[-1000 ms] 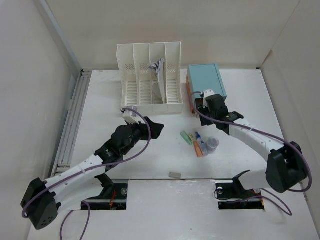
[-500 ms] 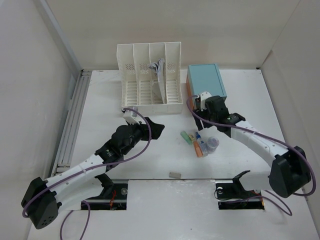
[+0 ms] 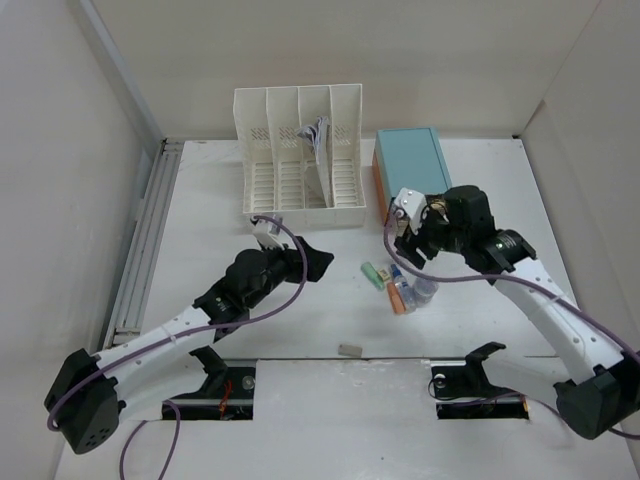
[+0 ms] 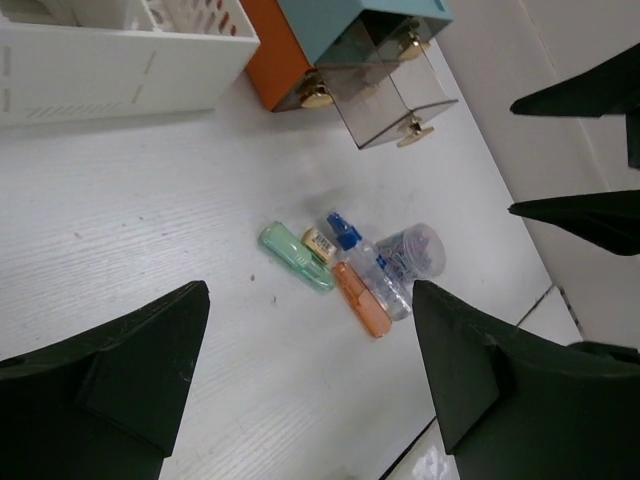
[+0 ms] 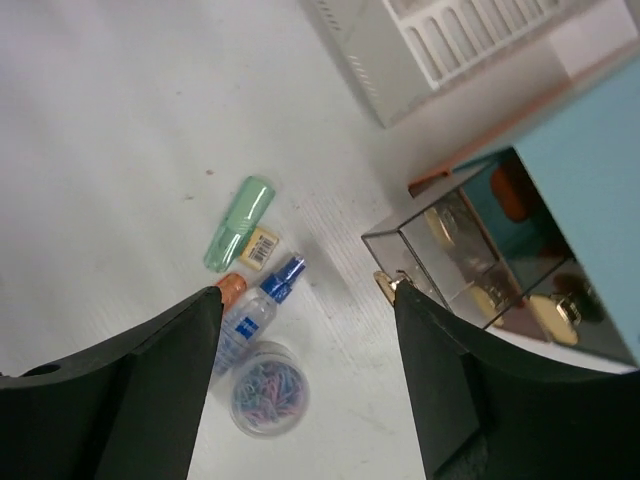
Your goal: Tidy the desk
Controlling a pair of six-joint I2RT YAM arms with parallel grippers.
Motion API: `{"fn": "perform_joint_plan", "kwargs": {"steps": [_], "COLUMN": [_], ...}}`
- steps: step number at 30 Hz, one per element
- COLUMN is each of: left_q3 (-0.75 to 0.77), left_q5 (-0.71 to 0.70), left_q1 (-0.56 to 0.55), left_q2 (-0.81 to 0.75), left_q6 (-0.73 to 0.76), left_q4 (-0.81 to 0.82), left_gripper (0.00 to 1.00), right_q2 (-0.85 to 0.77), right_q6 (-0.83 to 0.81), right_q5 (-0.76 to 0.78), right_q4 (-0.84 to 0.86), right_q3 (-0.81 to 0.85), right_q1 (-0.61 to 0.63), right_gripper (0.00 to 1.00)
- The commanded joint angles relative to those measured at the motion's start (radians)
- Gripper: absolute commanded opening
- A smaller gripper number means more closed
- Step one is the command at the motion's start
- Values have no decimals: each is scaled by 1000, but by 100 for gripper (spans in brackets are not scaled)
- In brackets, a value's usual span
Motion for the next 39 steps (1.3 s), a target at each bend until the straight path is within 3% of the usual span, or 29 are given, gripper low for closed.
{"fn": "perform_joint_plan", "kwargs": {"steps": [1,4,8,10,13,19,25,30,39], "left_q3": [4,36,162,258,370,530,700,898,1068], "left_q5": [121,215,350,360,340,309,282,191,79], "left_q1": [-5,-30,-117,-154,-203,-283,-338,-386,-395], "left_q2": [55,140,397,480,606,758,908,1042,1160], "left_q6": [63,123,189,219,291,449,617,713,749], "left_q4": [120,206,280,280,265,122,-46,-200,-364], "left_gripper": [80,73,63,62,60,74,81,83,86], "right_q2": [-45,-73,-131,-144,-176,-243,-274,-297,-319], "right_q6": [-304,-242,16,85,136,165,165,165,165], "right_q5": [-203,-176,31,177,324,481,518,554,536], "right_q4": [-159,-84,190,311,335,374,375,375,375], "right_q3": [51,39,-16,-32,-16,-27,-27,-27,-47], "right_q1": [-25,-59,-103,-116,-131,-155,-165,-165,-165], "right_gripper": [75,81,82,82,84,84,84,85,85]}}
